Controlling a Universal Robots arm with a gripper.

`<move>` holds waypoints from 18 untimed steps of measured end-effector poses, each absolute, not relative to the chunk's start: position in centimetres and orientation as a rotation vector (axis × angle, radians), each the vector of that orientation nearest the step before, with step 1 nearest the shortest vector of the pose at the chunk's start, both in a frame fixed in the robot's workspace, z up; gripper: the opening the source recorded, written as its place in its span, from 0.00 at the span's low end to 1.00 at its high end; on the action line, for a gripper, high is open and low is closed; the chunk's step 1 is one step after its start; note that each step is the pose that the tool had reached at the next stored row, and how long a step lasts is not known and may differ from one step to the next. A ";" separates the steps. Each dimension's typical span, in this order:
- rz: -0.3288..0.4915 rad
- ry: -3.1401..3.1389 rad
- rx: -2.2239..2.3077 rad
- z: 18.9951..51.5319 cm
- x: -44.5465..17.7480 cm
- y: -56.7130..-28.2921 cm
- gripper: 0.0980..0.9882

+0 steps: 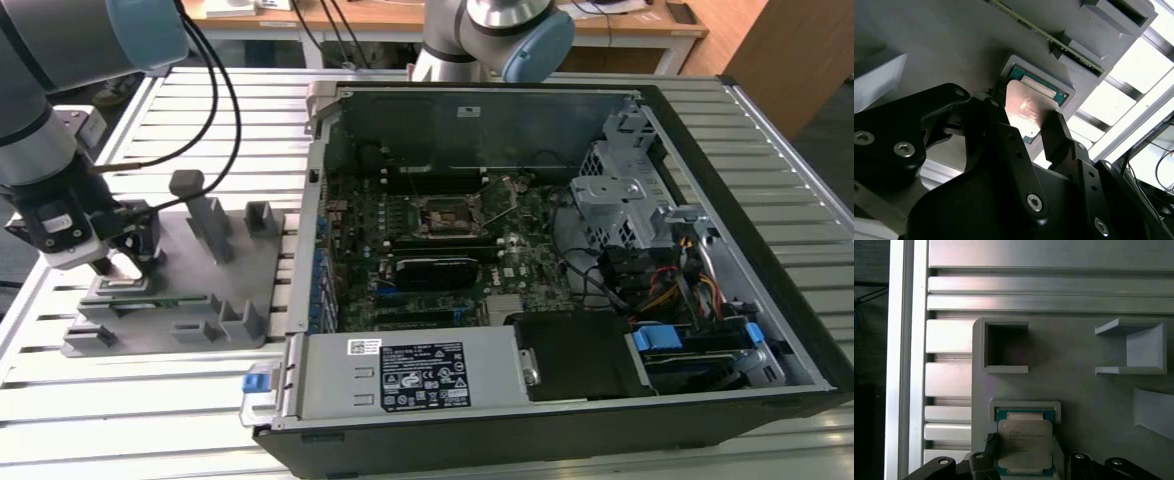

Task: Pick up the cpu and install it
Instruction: 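Pick up the cpu and move it towards the insertion slot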

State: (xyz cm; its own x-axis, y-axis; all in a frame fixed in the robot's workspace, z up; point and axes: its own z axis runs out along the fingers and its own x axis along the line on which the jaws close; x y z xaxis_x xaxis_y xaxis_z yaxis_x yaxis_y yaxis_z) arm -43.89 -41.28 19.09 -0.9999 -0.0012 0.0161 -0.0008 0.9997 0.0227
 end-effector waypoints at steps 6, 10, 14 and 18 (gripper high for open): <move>-0.035 -3.126 0.002 19.7 -43.9 -41.3 0.48; -0.036 -3.126 0.002 20.2 -43.9 -41.3 0.48; -0.035 -3.126 0.002 20.7 -43.9 -41.3 0.48; -0.036 -3.126 0.002 21.1 -43.9 -41.3 0.48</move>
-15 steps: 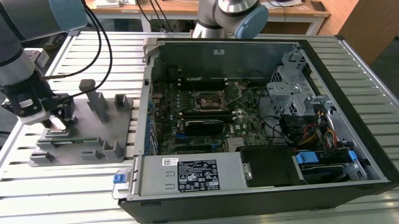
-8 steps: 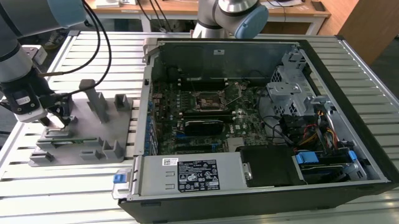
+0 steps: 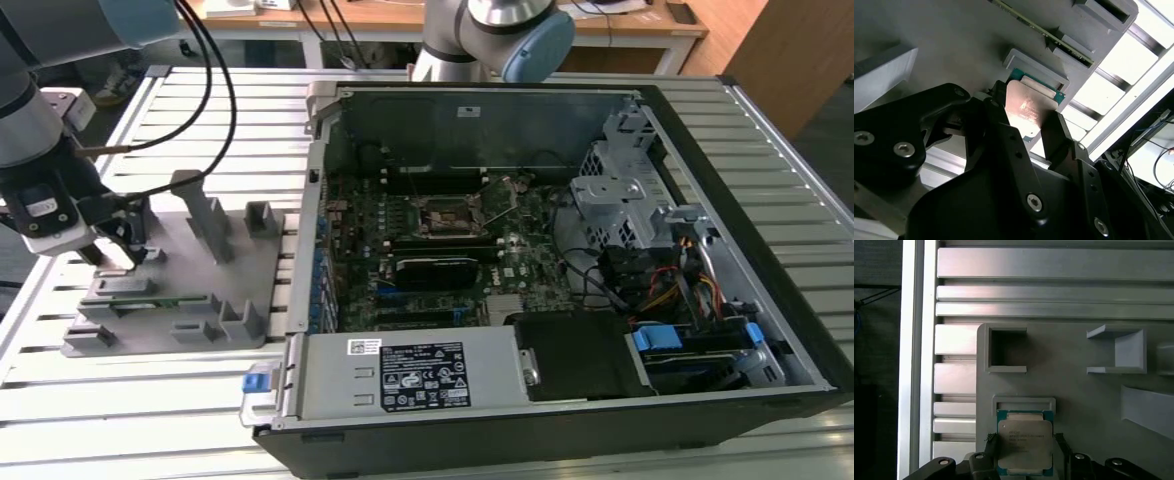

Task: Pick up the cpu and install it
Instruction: 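Pick up the cpu and move it towards the insertion slot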

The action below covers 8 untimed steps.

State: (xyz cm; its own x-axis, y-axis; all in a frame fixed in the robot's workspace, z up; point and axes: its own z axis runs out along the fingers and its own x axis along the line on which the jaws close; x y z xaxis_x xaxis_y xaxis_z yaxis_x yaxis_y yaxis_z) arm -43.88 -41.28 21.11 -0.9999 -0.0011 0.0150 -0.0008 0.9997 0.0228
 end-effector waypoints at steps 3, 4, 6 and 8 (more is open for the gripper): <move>-0.035 -3.126 0.002 21.3 -43.9 -41.3 0.48; -0.035 -3.126 0.002 21.3 -43.9 -41.3 0.48; -0.036 -3.126 0.002 21.5 -43.9 -41.3 0.48; -0.035 -3.126 0.001 21.6 -43.9 -41.3 0.48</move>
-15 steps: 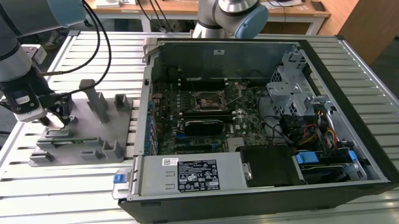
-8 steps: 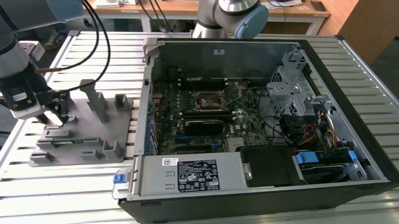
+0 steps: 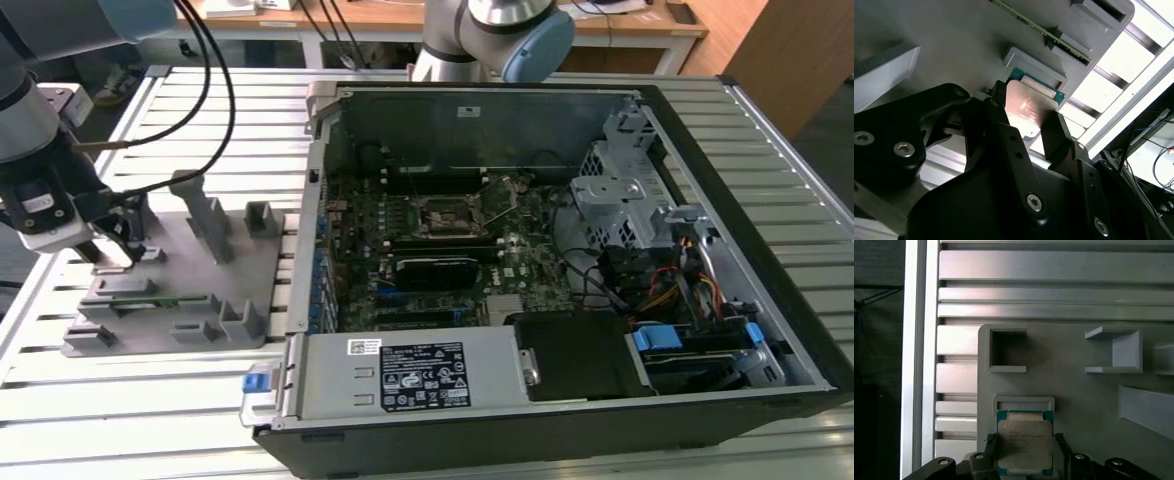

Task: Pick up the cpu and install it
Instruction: 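Pick up the cpu and move it towards the insertion slot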

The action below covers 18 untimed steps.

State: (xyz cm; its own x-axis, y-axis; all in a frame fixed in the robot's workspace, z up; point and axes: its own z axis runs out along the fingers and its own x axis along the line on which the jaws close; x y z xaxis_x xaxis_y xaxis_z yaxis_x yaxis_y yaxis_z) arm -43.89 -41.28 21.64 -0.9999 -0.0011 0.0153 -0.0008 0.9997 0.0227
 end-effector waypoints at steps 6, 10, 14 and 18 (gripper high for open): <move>-0.036 -3.126 0.001 21.9 -43.9 -41.3 0.48; -0.036 -3.126 0.002 22.3 -43.9 -41.3 0.48; -0.036 -3.126 0.002 22.6 -43.9 -41.3 0.48; -0.036 -3.126 0.002 22.8 -43.9 -41.3 0.48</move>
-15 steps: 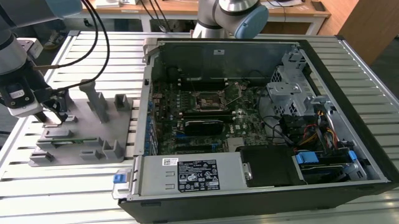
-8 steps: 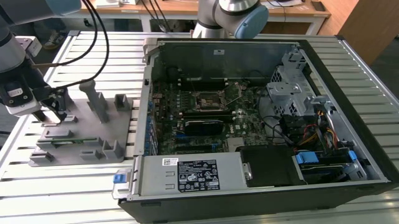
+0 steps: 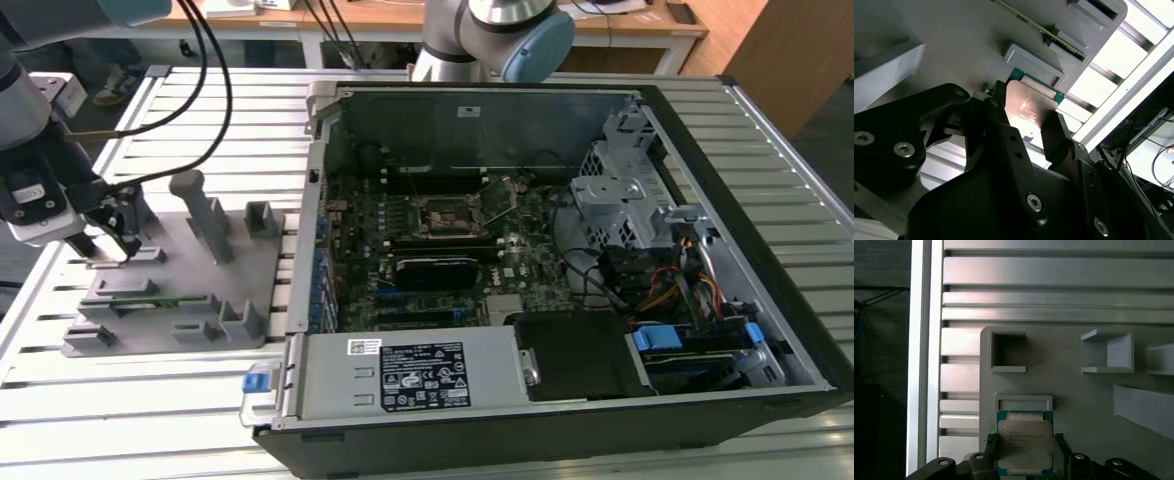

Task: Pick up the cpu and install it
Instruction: 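Pick up the cpu and move it towards the insertion slot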

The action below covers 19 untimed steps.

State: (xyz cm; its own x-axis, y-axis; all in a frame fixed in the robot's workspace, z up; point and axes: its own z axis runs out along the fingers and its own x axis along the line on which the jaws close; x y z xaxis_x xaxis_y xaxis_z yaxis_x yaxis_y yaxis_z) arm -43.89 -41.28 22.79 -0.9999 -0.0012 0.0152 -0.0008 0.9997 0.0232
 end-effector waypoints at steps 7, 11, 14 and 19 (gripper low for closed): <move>-0.036 -3.126 0.002 23.1 -43.9 -41.3 0.48; -0.038 -3.126 0.002 23.4 -43.9 -41.3 0.48; -0.039 -3.126 0.002 23.5 -43.9 -41.3 0.48; -0.040 -3.126 0.002 23.8 -43.9 -41.3 0.48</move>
